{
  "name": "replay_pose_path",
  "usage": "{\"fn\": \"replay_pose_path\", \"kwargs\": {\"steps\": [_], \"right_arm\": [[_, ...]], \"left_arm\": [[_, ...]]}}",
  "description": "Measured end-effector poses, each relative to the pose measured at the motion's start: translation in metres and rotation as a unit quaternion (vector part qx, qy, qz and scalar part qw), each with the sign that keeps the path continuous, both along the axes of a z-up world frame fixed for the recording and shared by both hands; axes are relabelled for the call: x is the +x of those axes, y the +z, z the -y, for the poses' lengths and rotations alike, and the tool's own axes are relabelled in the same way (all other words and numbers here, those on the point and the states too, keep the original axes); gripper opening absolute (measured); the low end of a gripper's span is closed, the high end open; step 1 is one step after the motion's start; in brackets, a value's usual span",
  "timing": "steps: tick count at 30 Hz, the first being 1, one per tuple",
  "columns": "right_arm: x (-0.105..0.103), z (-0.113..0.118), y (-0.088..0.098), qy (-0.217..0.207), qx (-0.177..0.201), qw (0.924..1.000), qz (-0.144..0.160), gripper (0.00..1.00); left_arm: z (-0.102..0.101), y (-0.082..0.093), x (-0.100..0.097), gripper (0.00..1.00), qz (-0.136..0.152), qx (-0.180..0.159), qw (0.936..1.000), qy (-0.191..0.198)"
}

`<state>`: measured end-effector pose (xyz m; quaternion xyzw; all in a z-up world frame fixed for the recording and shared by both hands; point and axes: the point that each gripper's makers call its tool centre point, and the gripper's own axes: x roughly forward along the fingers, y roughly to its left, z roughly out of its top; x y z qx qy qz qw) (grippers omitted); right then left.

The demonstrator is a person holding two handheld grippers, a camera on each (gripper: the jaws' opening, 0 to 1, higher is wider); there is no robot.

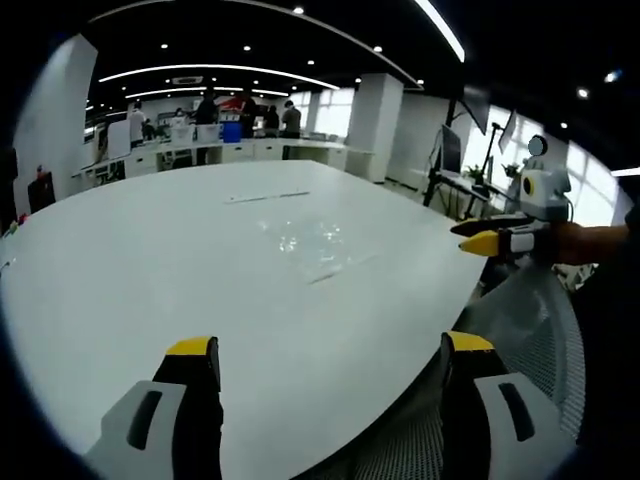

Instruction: Open the resealable bag by pulling the two sides of the seal apart until the entire bag opening is separated and visibly accessible.

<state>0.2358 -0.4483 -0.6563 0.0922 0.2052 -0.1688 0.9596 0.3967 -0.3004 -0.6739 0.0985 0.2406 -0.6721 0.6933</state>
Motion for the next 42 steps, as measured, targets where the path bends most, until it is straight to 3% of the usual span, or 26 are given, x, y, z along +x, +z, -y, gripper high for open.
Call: {"fn": "replay_pose_path", "kwargs": {"steps": [42], "right_arm": [[0.0001,-0.0019,-0.0025,0.002,0.003,1.0000,-0.007,0.49]], "left_arm": [[-0.0005,-0.0023,-0.0063,0.87,0.007,0.005,0.9997,-0.022]]}}
